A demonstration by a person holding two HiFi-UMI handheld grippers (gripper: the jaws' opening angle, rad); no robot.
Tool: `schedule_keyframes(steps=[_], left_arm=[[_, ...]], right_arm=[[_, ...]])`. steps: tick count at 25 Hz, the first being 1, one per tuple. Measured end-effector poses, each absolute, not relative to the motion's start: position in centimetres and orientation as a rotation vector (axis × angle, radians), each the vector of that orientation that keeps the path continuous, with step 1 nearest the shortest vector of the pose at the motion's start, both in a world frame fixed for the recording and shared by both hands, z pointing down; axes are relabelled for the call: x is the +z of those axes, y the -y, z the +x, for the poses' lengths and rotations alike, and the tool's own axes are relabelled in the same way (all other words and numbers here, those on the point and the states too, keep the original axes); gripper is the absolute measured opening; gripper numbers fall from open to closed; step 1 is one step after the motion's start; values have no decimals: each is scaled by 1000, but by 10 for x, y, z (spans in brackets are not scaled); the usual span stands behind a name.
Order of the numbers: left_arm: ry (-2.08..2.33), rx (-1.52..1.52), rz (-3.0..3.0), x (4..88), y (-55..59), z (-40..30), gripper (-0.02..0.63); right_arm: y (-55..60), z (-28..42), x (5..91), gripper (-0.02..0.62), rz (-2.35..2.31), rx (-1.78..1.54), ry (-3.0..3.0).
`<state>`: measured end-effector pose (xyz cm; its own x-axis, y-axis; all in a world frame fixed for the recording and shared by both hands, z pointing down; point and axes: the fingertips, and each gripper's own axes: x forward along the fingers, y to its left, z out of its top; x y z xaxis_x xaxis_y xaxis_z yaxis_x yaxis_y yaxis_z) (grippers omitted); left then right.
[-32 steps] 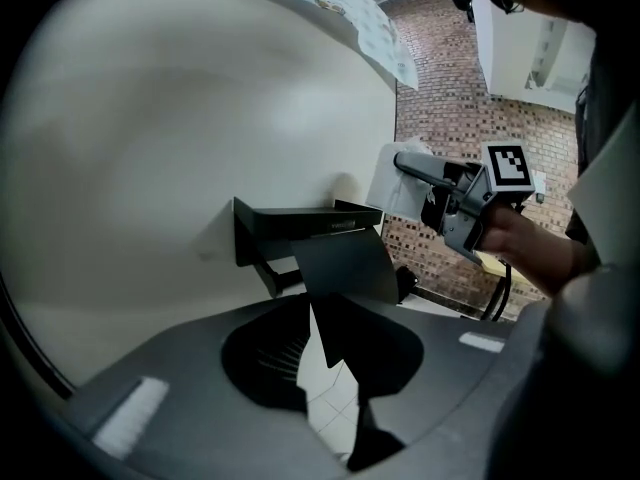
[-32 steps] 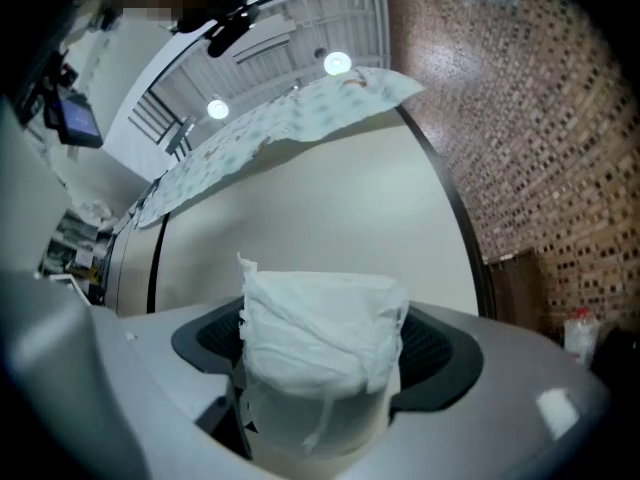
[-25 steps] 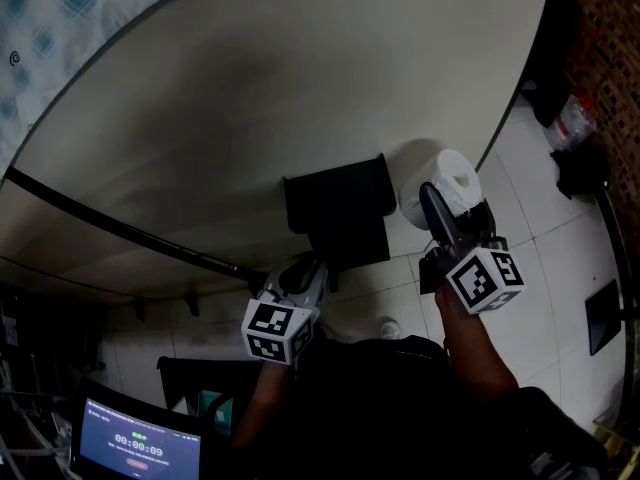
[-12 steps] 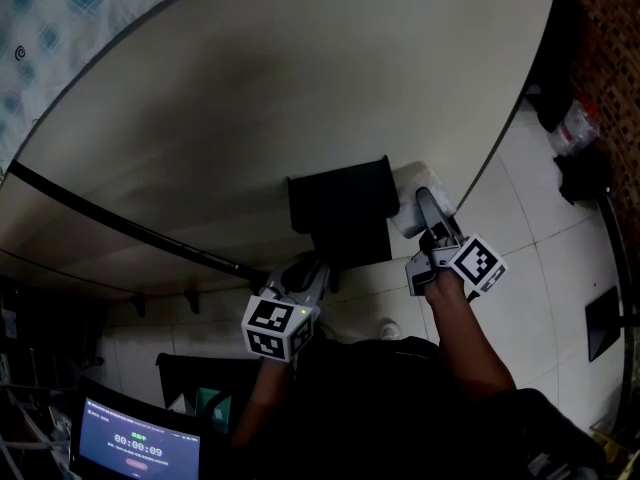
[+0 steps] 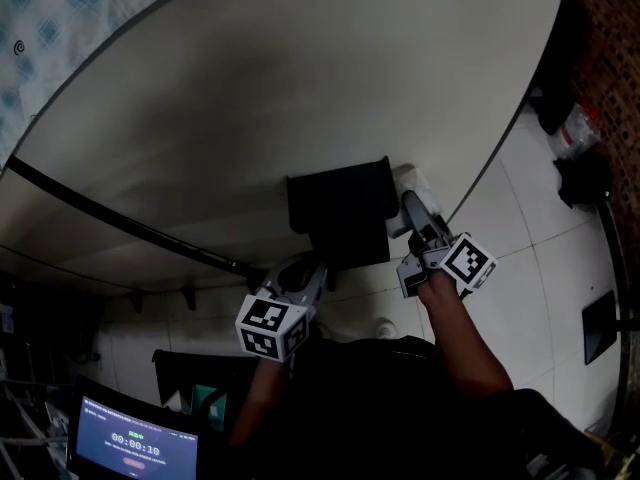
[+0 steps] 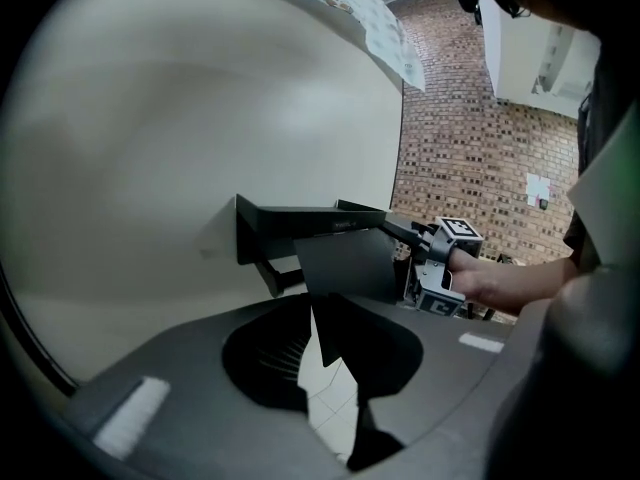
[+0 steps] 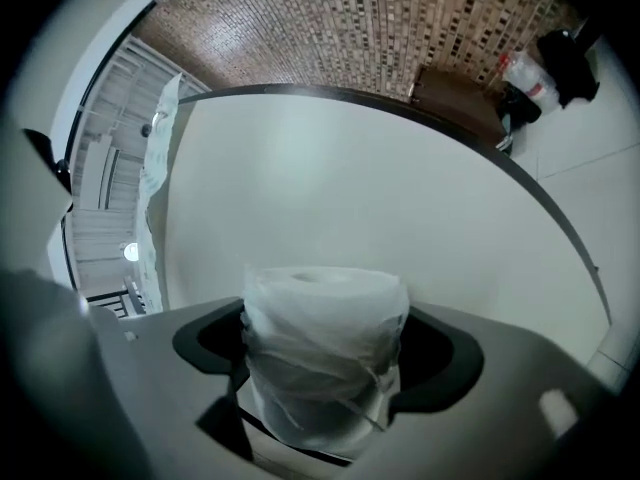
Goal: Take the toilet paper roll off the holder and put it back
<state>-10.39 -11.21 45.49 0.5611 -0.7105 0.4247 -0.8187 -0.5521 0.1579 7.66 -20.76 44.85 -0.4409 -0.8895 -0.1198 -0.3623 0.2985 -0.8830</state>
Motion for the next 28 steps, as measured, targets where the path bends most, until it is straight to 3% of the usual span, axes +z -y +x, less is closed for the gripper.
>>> schedule_keyframes(steps=[28], left_arm=[[1204, 390, 2428, 452, 109, -99, 71]], right_arm=[[185, 9, 478, 411, -547, -1453, -2101]])
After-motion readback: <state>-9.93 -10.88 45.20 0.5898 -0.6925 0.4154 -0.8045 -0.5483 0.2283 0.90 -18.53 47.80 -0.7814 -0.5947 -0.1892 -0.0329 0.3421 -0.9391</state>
